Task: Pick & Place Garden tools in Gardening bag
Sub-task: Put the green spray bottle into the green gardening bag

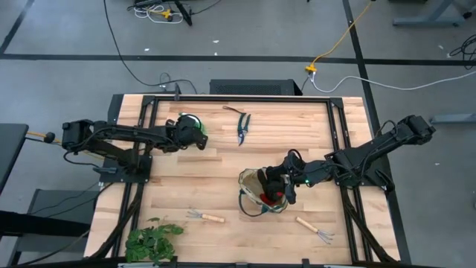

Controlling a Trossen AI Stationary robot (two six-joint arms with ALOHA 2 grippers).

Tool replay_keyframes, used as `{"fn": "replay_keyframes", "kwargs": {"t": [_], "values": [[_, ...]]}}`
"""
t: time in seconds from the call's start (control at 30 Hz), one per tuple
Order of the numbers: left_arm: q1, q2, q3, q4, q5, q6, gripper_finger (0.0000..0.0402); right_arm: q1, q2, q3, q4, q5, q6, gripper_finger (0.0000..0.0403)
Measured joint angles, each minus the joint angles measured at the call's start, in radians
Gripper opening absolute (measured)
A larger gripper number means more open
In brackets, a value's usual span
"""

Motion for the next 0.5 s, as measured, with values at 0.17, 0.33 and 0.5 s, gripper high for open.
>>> {"fn": "replay_keyframes", "kwargs": {"t": [0.17,0.33,0.5], "values": [[0.0,0.0,0.0,-0.001,-0.016,0.003,0.0238,0.0,0.0,0.0,0.0,0.0,0.0,0.0284],[0.001,0.0,0.0,0.008,-0.04,0.004,0.0239,0.0,0.0,0.0,0.0,0.0,0.0,0.0284],[0.001,0.0,0.0,0.009,-0.032,0.003,0.0256,0.0,0.0,0.0,0.0,0.002,0.0,0.0284]]}}
